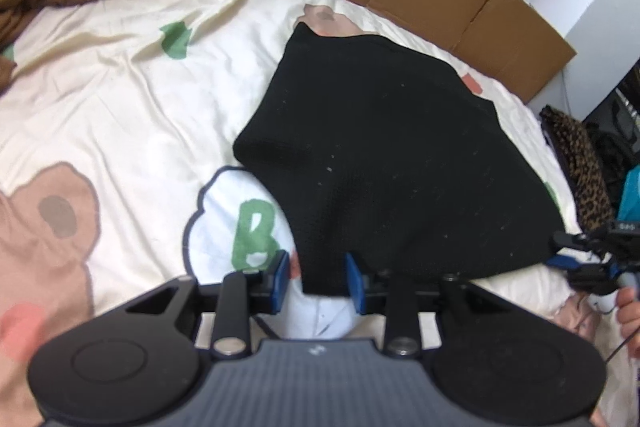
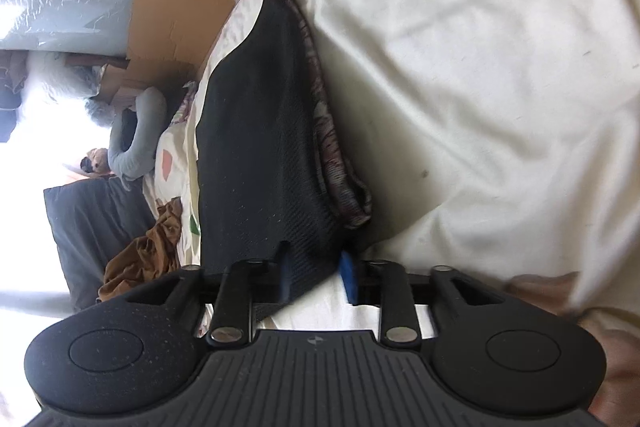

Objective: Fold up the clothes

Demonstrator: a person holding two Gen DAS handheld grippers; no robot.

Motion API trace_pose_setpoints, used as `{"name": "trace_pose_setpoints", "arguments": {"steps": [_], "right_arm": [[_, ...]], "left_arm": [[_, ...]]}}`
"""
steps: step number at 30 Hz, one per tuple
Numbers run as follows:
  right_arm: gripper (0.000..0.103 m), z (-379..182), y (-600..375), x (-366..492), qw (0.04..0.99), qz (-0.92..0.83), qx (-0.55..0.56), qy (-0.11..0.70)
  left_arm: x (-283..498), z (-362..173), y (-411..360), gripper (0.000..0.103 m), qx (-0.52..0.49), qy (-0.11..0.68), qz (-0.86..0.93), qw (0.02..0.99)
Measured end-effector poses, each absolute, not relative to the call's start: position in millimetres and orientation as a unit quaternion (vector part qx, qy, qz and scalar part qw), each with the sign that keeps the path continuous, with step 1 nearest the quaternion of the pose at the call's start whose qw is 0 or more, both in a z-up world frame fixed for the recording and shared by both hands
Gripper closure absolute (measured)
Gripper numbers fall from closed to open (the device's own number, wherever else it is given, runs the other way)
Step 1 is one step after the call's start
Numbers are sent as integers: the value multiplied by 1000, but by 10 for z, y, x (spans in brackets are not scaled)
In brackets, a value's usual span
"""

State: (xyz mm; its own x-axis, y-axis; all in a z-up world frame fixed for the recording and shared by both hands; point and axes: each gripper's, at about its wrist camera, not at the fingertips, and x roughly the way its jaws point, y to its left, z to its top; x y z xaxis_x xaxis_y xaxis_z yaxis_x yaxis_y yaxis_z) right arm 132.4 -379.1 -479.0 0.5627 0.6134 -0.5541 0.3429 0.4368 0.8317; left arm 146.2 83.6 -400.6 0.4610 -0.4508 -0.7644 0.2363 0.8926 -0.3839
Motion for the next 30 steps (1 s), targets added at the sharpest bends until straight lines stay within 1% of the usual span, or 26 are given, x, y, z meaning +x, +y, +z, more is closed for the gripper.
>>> {"name": "trace_pose_setpoints", "arguments": {"steps": [6, 7, 8, 9, 10, 11, 13, 18, 30], "right_arm": [[74, -4963, -3796, 1388, 698, 87, 558, 441], [78, -4972, -3815, 1380, 698, 87, 562, 436], [82, -4973, -3820, 1382, 698, 86, 564, 433], [85, -4974, -3826, 1385, 698, 85, 566, 430], [89, -4973, -3829, 1385, 699, 85, 566, 428], [89, -4968, -3826, 1388, 701, 86, 565, 427], [92, -4939, -3815, 1395, 705, 88, 561, 426], [94, -4848, -3811, 1406, 713, 97, 547, 427], [94, -4717, -3701, 1359, 713, 125, 524, 448]], "left_arm": [[1477, -4106, 885, 71, -157, 476, -215, 838], [1483, -4116, 900, 76, -165, 478, -214, 836], [1490, -4126, 915, 88, -173, 479, -214, 834], [1499, -4138, 932, 92, -180, 482, -214, 830], [1508, -4149, 948, 93, -187, 485, -214, 827], [1508, -4140, 955, 94, -189, 485, -215, 827], [1507, -4119, 969, 96, -191, 484, -215, 826], [1495, -3965, 1034, 97, -189, 482, -226, 825], [1460, -3633, 1174, 98, -191, 491, -233, 817]]}}
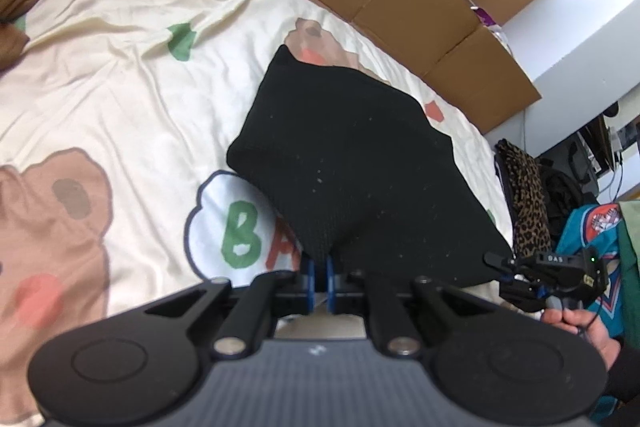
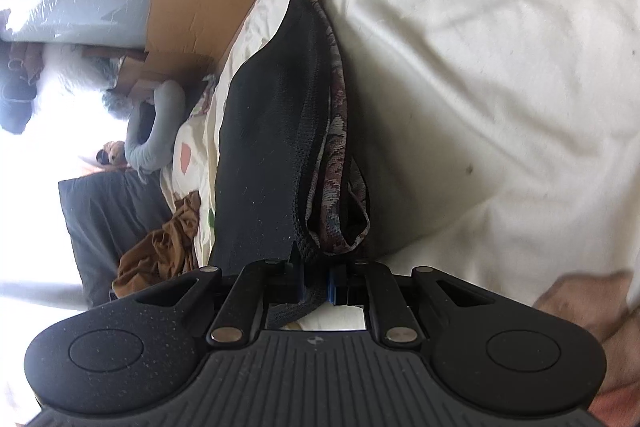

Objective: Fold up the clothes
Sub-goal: 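Lift the folded shorts with both grippers and fold them over again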

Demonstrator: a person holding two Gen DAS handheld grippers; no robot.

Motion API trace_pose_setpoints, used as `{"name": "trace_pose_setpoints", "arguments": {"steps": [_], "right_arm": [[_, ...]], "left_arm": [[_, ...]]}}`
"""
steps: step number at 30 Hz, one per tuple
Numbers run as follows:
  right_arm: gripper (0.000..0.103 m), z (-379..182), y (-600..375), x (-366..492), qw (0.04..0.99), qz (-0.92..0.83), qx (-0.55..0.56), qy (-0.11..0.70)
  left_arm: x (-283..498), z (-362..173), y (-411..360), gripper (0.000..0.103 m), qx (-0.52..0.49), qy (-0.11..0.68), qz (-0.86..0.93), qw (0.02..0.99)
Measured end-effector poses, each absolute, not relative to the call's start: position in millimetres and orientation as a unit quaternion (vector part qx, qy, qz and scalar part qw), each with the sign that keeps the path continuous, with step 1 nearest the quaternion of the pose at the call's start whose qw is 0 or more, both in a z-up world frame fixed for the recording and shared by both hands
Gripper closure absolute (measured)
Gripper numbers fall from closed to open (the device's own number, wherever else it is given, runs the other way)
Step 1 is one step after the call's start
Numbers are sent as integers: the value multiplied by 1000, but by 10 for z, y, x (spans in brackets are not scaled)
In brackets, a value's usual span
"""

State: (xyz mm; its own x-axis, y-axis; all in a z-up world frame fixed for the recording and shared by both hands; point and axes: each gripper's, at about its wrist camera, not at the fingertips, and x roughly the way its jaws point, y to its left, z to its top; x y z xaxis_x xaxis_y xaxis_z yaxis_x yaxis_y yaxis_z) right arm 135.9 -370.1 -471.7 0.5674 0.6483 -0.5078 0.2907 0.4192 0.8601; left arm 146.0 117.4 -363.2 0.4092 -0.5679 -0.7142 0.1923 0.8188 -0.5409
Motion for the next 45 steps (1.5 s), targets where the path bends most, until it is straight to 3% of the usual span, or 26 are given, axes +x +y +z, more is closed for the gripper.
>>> {"name": "trace_pose_setpoints", "arguments": {"steps": [18, 34, 45], "right_arm": [[95, -4575, -3383, 1223, 710, 165, 472, 497], [96, -4419, -3612, 1366, 745, 126, 435, 490], [97, -4328, -3766, 1479, 782, 110, 395, 469]], "left_arm": [[1014, -3742, 1431, 98, -202, 564, -197, 776], [1079, -4005, 828, 97, -218, 684, -109, 688], [952, -4004, 344, 97, -223, 706, -65, 669]]}}
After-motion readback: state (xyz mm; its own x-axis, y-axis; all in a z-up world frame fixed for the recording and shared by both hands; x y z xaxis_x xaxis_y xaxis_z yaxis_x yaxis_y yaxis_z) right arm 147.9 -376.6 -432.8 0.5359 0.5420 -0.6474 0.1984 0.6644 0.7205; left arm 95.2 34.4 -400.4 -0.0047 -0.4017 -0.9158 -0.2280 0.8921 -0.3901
